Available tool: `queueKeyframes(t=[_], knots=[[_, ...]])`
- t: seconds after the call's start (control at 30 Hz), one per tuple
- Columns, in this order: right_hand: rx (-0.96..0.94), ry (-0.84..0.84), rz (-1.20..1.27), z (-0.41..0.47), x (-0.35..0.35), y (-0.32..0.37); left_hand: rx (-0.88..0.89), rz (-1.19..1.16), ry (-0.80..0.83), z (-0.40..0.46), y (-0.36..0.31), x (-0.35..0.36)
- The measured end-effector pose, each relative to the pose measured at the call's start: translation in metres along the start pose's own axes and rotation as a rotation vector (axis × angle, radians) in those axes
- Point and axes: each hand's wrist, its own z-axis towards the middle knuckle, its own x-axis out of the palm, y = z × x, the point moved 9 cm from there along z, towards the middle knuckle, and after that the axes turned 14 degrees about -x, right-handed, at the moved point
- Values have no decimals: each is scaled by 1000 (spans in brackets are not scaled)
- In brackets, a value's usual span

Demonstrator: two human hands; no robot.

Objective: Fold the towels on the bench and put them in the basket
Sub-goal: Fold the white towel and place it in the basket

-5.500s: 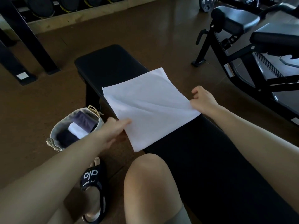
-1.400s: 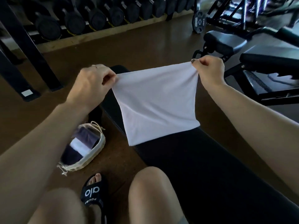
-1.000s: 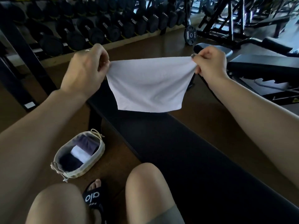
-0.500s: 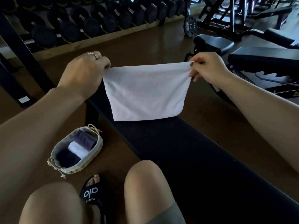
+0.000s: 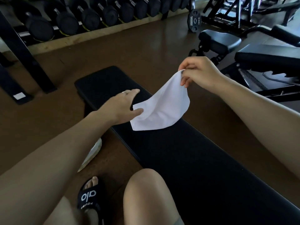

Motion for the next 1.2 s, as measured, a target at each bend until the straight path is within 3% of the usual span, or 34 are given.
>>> queueKeyframes(t=[0.17,0.33,0.53,0.83,1.0,1.2], knots=[[-121,-36,95,3,-1,28,61,-107,-117,1,-57,-3],[-178,-104,122,2,-16,45,61,-72,-376,-8,-78,-22],[-154,-184,35,-10,-41,39,159,-40,-399,-24,-58,-26],[-95,-313,-24,-23,-55,32,405,198,-350,-53,-47,-20],[-92,-319,-43,-28,-56,38,366,223,-278,-50,-45,-21],[-44,-341,-62,-35,-61,34,411,209,-369,-61,-37,-36]])
